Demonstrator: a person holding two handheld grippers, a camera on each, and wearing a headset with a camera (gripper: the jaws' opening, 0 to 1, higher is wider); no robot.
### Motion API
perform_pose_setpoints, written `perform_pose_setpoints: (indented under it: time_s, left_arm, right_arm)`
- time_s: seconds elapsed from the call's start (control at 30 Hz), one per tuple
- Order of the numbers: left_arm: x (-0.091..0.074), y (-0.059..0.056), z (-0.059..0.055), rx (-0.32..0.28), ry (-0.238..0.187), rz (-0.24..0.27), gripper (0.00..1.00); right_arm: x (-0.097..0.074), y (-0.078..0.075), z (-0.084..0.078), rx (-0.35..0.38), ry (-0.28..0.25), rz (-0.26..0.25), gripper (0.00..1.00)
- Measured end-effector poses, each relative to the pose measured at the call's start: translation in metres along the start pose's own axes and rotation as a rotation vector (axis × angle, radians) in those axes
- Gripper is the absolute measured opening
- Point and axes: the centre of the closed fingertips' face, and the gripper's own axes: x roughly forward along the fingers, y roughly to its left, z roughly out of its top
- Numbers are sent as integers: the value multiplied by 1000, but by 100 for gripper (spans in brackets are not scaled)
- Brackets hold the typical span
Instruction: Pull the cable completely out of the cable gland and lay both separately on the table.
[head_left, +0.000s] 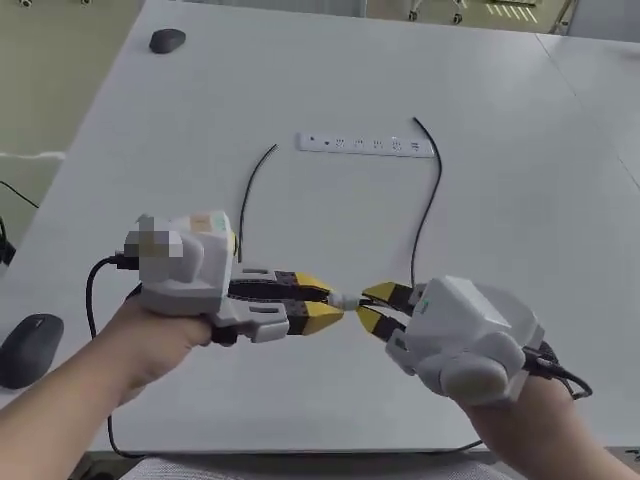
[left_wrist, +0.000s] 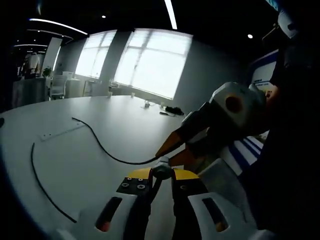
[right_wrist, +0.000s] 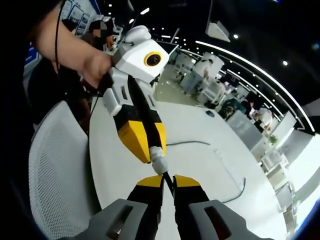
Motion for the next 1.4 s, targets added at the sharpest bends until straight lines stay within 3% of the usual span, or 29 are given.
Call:
perform_pose_setpoints:
  time_s: [0.27, 0.6, 0.9, 1.4]
  left_arm:
    - [6, 2, -3, 37, 20, 18, 15]
    - [12, 4, -5, 112, 45, 62, 15]
    - [13, 7, -5, 102, 47, 75, 15]
    - [11, 9, 6, 90, 4, 104, 15]
  right_arm:
    - [1, -1, -8, 44, 12, -8, 1]
    - [4, -5, -18, 162, 14, -18, 0]
    - [3, -11, -30, 258, 23, -46, 0]
    - [-3, -29, -81, 525, 80, -147, 0]
